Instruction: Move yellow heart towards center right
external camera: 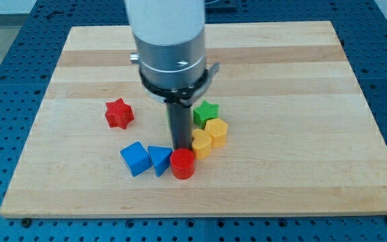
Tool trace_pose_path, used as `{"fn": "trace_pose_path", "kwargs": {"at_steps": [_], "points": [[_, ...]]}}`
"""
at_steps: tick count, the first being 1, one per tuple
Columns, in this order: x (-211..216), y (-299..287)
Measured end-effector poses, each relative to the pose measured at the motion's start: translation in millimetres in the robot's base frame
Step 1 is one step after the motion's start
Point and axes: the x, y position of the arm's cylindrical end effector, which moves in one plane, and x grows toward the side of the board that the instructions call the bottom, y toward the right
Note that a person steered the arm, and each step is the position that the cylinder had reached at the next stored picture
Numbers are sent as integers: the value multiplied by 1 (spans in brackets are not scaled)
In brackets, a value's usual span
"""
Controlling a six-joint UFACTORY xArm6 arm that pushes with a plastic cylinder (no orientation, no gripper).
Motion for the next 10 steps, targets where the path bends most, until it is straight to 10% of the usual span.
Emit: {"fn": "trace_pose_path", "kwargs": {"at_steps": [6,10], "points": [[-49,37],[15,43]]}}
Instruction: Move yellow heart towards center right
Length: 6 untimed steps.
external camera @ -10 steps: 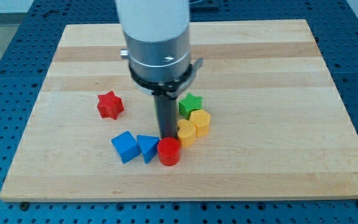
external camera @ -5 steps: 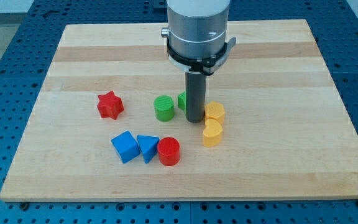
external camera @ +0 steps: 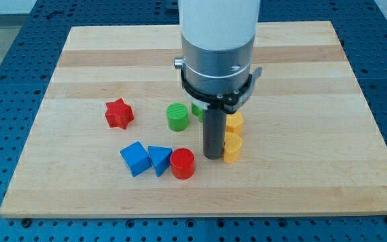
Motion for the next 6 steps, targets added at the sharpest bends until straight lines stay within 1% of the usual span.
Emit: {"fn": "trace_pose_path", "kwargs": {"at_steps": [1,2,3,5,6], "points": [[14,14],[19,41],[3,58],[-43,84],[-44,78]]}}
